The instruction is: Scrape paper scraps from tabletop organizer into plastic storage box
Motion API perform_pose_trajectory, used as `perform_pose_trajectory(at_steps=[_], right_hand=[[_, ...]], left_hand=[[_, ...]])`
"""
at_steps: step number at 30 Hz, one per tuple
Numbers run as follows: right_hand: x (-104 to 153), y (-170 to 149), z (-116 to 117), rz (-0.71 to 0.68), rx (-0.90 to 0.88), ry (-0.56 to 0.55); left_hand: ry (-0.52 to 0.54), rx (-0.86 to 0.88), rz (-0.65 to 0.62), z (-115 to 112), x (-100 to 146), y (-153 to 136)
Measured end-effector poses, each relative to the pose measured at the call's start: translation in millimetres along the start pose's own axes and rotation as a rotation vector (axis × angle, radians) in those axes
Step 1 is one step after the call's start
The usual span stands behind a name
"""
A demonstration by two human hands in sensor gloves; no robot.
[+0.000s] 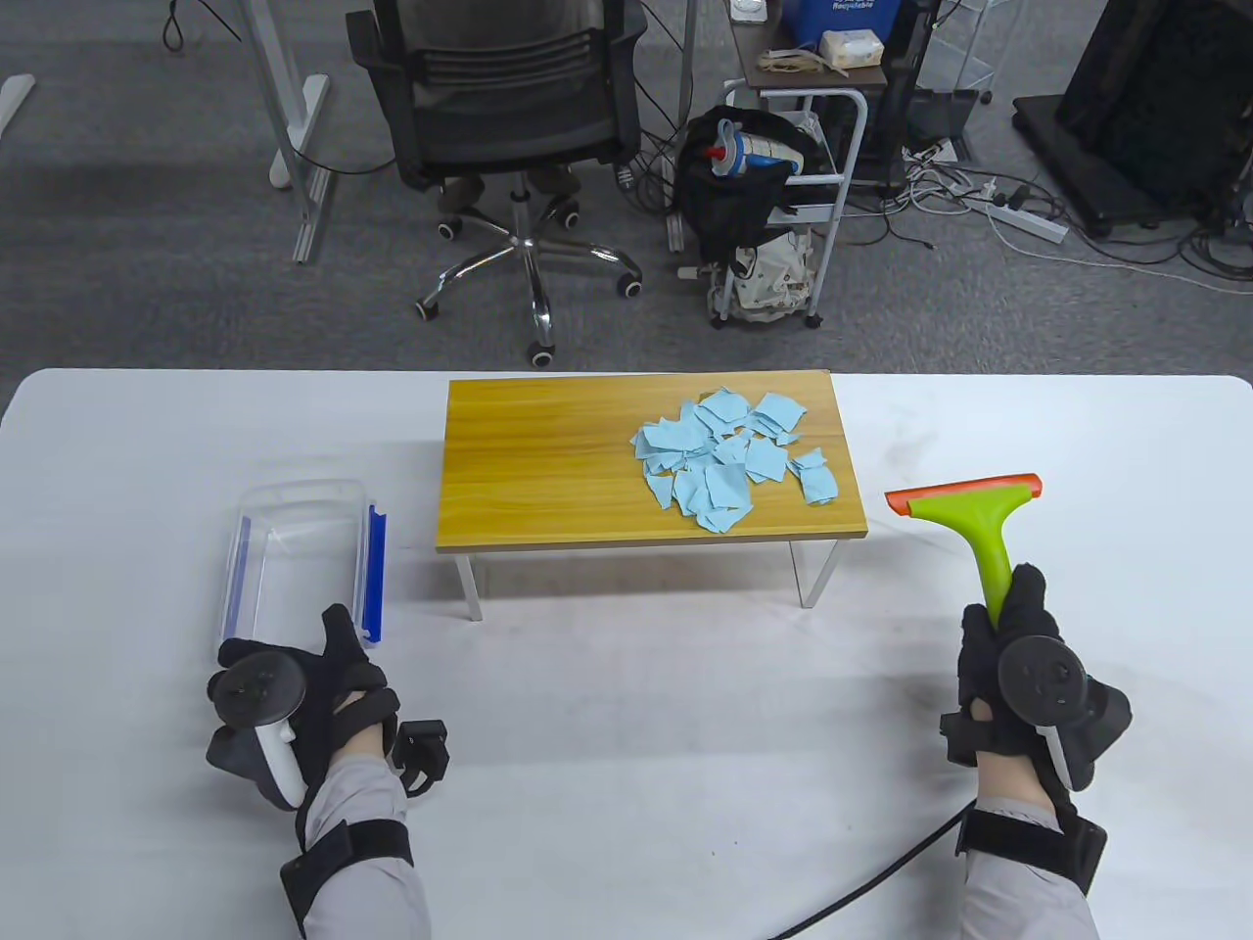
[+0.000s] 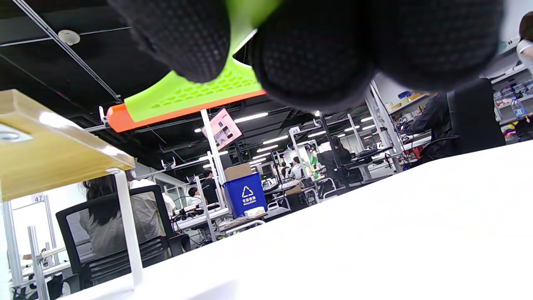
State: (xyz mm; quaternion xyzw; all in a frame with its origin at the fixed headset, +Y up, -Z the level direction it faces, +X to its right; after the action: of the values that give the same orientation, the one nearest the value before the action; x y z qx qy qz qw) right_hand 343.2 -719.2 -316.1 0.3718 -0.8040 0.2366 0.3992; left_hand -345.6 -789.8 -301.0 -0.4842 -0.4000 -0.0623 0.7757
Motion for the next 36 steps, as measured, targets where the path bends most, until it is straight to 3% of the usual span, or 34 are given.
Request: perform_pose_trajectory(at_steps=[11, 19, 24, 27, 31, 36], right_hand=[[-1, -3, 2, 0.01, -0.027, 0.008], [-1, -3, 2, 0.02, -0.04, 0.011], [-1, -4, 2, 0.029, -0.054, 0.011], [-1, -5, 1, 0.034, -0.063, 0.007], [-2, -8, 0, 0.05, -0.079, 0.004], [-2, -11, 0, 0.066, -0.097, 0.003]], left_hand=[[-0.096, 0.064, 0.153, -12, -20, -7], [-0.079, 0.08, 0.178, -9, -25, -14], [-0.054, 0.206, 0.187, -6, -25, -18], [-0.051, 0.26, 0.161, 0, -24, -18], [-0.041, 0.465, 0.084, 14, -17, -11], [-0.039, 0.699, -0.118, 39, 6, 15]])
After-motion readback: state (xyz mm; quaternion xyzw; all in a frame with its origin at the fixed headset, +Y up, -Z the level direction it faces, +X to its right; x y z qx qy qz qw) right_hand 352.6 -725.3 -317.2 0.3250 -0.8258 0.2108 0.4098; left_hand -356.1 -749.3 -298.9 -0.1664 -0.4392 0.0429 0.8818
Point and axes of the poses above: the tracker on the back of each hand, its own y axis roughly to the thumb side, its own x axis roughly from the fingertips to the wrist, z = x × y, the point moved 4 cm from there along -x, roughly from the wrist to the fingertips, and after that the axes turned 14 degrees about -x, right-handed, at the moved point
